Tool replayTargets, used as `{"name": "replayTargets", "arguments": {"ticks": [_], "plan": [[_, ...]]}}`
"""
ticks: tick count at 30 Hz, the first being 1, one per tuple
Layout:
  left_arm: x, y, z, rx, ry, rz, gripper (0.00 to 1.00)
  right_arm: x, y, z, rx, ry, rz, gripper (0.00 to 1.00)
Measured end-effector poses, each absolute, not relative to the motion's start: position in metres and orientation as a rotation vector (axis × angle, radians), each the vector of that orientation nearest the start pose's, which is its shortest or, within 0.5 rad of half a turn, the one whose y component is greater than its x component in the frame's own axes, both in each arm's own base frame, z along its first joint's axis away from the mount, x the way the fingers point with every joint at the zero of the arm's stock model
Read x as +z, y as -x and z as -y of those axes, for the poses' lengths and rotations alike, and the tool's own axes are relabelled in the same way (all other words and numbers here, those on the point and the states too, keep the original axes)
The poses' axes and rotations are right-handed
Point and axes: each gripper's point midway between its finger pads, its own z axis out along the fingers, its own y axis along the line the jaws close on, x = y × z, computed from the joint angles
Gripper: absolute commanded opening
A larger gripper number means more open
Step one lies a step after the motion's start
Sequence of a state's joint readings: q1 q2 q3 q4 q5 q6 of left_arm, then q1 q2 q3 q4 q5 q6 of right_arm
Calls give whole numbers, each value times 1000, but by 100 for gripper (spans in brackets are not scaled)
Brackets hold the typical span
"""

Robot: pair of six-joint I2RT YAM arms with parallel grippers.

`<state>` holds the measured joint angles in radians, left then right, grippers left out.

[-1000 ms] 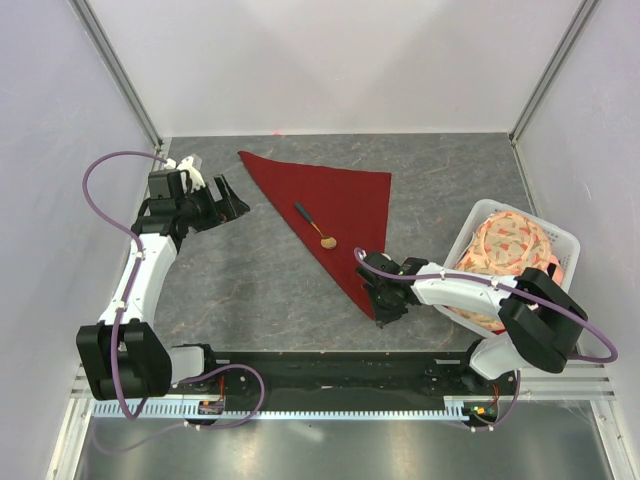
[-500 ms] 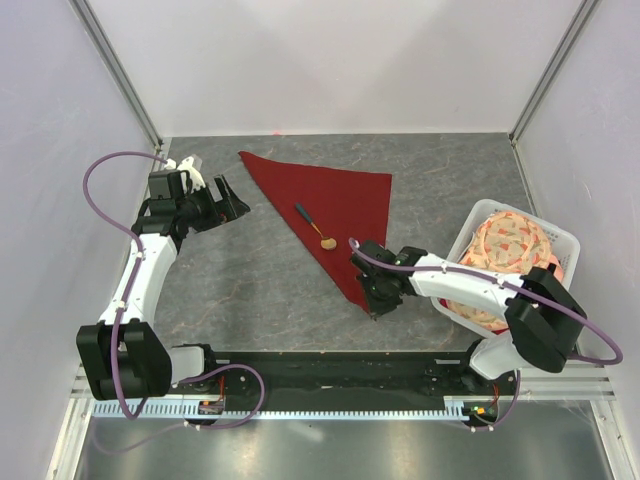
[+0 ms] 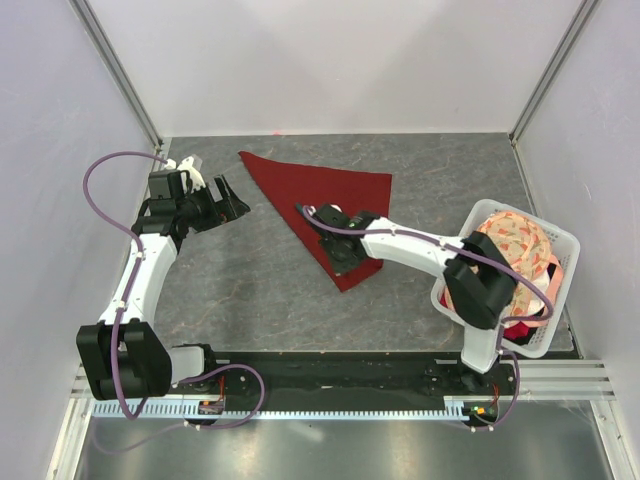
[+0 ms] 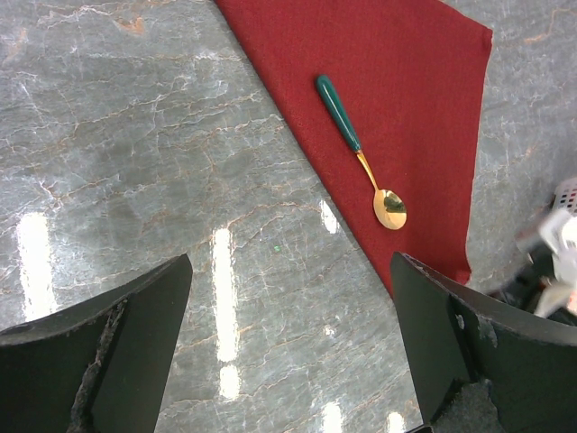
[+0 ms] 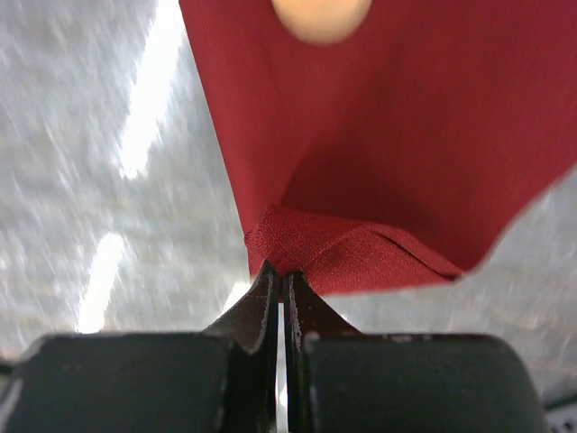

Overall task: Fold the napkin, place the utensils inside, and roll it up
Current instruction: Fold the napkin

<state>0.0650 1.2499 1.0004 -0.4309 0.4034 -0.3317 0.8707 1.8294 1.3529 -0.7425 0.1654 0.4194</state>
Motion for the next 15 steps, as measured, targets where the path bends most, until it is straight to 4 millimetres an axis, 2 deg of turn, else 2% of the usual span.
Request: {"name": "replayTargets", "arguments": {"ticks": [6,15], "plan": [[186,-348,59,-597,228,-2242,98,69,-303,-322,121,627,-2595,0],[186,-348,59,-597,228,-2243,98,77,-347,-352,163,647,-2493,0]]}}
